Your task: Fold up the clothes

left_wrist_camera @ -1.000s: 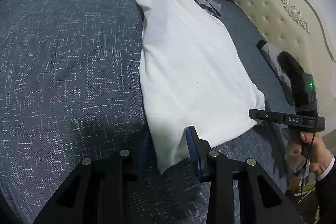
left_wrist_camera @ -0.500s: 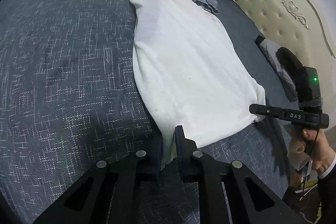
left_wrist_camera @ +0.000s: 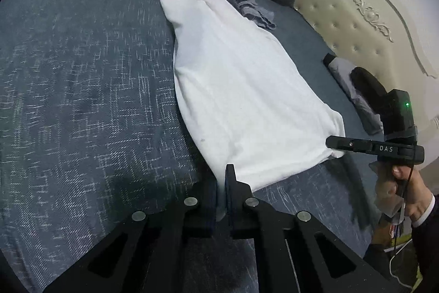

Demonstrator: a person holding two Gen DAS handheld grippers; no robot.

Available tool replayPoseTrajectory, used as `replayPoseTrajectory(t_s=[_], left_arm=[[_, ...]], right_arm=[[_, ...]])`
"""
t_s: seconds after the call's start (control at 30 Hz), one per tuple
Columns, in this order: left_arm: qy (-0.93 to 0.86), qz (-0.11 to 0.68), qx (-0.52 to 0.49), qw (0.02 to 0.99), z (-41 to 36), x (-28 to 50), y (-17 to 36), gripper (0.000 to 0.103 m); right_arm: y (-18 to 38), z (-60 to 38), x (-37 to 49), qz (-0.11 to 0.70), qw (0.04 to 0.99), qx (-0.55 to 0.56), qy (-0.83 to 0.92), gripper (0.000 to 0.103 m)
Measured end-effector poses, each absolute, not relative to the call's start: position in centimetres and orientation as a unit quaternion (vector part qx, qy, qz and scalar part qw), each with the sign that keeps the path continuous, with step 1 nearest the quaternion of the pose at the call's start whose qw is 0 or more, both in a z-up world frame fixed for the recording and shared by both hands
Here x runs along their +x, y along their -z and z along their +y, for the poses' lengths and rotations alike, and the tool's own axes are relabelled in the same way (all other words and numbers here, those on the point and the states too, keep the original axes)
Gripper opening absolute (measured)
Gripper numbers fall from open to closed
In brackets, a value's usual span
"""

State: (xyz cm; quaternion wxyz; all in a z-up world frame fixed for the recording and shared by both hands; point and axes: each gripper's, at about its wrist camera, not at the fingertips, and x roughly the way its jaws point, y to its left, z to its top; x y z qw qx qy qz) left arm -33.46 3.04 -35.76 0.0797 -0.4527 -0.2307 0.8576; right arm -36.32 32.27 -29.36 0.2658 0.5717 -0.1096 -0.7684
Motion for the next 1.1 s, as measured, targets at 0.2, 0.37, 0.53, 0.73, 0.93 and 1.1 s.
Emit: replayPoseTrajectory(t_s=[0.2, 0.37, 0.53, 0.73, 0.93, 1.1], left_arm=[[-0.849, -0.240, -0.464, 0.079, 2.9, -32.9, 37.4, 0.005], [-0.846, -0.251, -0.463, 0.080, 2.7, -33.0, 38.2, 0.005], [-0.848, -0.252, -0.458, 0.086, 2.5, -32.8, 38.4, 0.005], [-0.851, -0.251, -0.453, 0.089, 2.3, -32.3, 38.8, 0.005], [-0.850, -0.256, -0.451, 0.094, 2.2, -32.4, 38.9, 0.005], [-0.850, -0.260, -0.447, 0.098, 2.2, -32.6, 38.9, 0.005]], right_arm=[[30.2, 33.2, -36.8, -0.102, 0.261, 0.587, 0.759, 0.008], [30.4, 33.5, -38.3, -0.106, 0.252, 0.593, 0.757, 0.031], [27.7, 34.5, -41.5, -0.096, 0.244, 0.565, 0.783, 0.031], [24.3, 32.9, -47.5, -0.065, 0.242, 0.518, 0.818, 0.031], [23.6, 26.6, -54.5, -0.002, 0.263, 0.485, 0.834, 0.031], [26.0, 23.1, -57.6, 0.052, 0.261, 0.499, 0.825, 0.031]])
